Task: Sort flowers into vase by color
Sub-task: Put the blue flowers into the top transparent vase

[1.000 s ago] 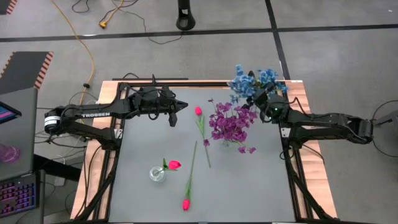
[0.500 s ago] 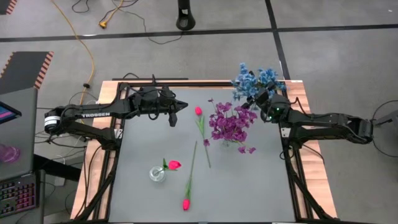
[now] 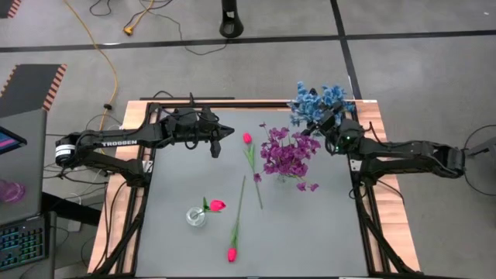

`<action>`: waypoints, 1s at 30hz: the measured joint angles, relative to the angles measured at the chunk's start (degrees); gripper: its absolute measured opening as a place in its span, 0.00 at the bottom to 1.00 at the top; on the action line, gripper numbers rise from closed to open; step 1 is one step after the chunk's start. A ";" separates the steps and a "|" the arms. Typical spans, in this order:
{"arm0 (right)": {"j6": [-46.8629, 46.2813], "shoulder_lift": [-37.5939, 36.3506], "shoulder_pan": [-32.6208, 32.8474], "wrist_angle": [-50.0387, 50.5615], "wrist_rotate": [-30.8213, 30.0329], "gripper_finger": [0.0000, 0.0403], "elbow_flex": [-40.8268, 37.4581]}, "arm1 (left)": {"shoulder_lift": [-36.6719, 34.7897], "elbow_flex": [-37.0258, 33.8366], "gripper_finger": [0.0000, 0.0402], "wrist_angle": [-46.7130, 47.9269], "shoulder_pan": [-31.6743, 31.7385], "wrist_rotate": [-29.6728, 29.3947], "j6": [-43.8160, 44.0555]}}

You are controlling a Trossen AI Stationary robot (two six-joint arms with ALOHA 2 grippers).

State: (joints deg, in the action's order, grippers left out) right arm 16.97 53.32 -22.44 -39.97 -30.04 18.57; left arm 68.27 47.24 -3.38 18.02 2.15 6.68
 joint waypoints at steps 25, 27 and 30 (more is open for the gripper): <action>-0.01 -7.89 -0.04 -1.22 0.02 0.37 0.00 | 0.00 0.00 0.00 0.00 0.00 0.02 0.02; -0.02 -8.57 -0.04 -1.22 0.02 0.37 0.00 | 0.00 0.00 0.00 -0.01 0.00 0.00 0.00; -0.02 -9.66 -0.04 -1.24 0.04 0.36 0.00 | 0.00 0.00 0.00 -0.02 0.02 0.02 0.00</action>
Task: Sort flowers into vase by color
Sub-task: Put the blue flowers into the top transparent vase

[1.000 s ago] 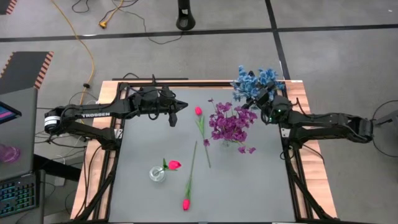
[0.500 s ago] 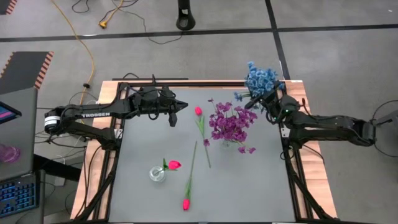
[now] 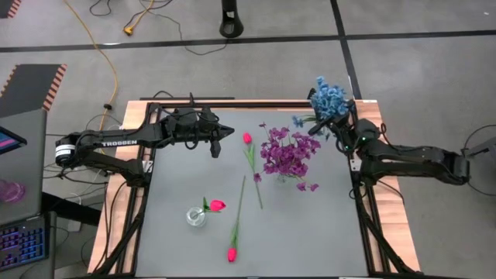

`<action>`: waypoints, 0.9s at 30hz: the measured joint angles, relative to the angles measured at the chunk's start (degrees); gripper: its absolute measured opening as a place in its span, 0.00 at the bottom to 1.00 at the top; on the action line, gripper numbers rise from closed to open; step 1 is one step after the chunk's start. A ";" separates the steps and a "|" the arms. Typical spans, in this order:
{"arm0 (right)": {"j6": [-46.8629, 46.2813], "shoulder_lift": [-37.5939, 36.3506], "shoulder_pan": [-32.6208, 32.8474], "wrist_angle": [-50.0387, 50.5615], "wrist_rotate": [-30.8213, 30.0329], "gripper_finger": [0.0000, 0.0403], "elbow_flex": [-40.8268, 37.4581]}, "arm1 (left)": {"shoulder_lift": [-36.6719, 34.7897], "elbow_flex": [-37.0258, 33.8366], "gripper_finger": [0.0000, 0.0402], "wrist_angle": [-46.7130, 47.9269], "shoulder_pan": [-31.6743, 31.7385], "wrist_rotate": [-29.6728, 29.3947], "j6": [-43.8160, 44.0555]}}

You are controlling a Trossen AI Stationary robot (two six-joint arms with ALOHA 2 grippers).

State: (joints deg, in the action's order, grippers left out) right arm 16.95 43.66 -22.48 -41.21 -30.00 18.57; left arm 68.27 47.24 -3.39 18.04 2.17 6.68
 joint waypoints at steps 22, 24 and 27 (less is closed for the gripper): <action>0.07 -1.82 2.54 0.02 -1.31 0.09 0.00 | 0.00 0.00 0.00 0.00 0.00 0.00 0.02; 0.09 -1.82 2.54 0.02 -2.53 0.05 0.00 | 0.00 0.00 0.00 0.02 0.00 0.00 0.01; 0.00 -1.82 2.54 0.01 -4.31 0.05 0.02 | 0.00 0.00 0.00 0.02 0.00 0.00 0.00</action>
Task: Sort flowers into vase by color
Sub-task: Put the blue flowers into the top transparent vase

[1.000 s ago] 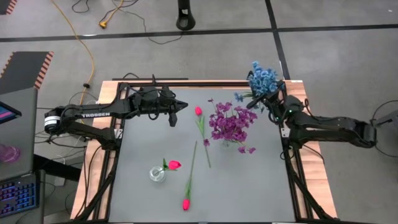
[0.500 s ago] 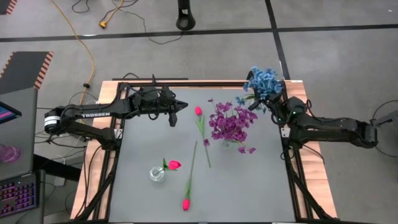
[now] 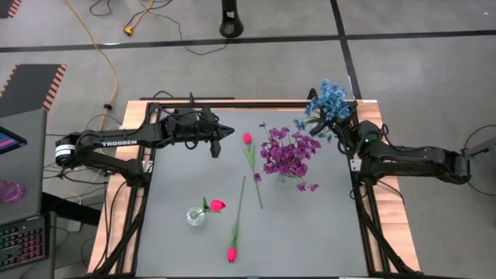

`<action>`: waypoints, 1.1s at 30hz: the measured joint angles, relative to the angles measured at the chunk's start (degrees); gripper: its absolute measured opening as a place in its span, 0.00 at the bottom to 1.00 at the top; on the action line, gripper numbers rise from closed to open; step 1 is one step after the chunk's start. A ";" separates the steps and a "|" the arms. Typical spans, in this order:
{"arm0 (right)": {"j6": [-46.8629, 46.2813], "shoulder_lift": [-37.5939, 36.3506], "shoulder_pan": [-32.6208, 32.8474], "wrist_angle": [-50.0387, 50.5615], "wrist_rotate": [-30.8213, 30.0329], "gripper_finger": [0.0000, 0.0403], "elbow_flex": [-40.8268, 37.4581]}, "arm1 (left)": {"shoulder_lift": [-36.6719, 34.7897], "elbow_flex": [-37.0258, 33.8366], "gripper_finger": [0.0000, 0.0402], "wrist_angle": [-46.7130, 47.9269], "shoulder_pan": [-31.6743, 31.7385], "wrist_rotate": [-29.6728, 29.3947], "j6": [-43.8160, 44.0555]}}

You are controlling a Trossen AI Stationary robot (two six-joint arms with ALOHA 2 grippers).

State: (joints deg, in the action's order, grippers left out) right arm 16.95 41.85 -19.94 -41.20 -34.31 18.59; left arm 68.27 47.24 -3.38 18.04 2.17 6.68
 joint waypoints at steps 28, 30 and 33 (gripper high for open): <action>-6.94 0.09 -0.07 14.93 -4.97 0.06 0.13 | 0.00 0.00 0.00 -0.02 -0.02 0.01 0.02; -6.90 0.03 -0.07 14.28 -4.99 0.06 0.10 | 0.00 0.00 0.00 -0.02 -0.02 0.01 0.00; -6.91 0.07 -0.07 12.70 -5.02 0.09 -0.02 | 0.00 0.00 0.00 -0.02 -0.02 0.01 0.02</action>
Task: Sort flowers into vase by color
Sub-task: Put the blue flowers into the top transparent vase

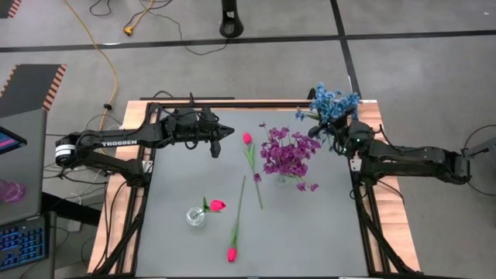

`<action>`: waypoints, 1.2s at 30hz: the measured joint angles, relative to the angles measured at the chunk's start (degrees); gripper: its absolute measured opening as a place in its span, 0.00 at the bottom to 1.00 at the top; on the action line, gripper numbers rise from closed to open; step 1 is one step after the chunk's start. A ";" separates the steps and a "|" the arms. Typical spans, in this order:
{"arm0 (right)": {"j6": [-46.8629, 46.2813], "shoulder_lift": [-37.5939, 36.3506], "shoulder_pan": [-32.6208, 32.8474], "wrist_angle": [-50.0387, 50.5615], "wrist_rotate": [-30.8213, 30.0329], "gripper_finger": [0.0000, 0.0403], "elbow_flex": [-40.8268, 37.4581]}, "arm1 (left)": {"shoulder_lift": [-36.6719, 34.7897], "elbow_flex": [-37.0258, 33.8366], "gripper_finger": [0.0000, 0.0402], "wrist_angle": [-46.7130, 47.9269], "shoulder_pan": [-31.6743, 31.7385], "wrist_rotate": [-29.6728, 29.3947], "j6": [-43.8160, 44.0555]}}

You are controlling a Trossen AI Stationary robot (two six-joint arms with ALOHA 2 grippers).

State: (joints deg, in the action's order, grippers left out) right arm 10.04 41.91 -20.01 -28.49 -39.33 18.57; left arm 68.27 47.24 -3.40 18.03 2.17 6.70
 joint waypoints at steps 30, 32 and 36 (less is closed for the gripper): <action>0.06 -0.04 0.00 3.54 -1.56 0.23 2.75 | 0.00 0.00 0.00 0.02 0.02 0.02 -0.02; 0.05 -0.04 0.00 4.24 -1.88 0.29 2.75 | 0.00 0.02 0.00 0.02 0.02 0.02 -0.02; 0.14 -0.04 0.09 4.51 -5.22 0.42 2.78 | 0.00 0.00 0.00 0.04 0.00 0.02 -0.02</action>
State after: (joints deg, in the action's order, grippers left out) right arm 10.18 41.87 -19.92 -23.99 -44.55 21.34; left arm 68.27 47.24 -3.36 18.03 2.20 6.68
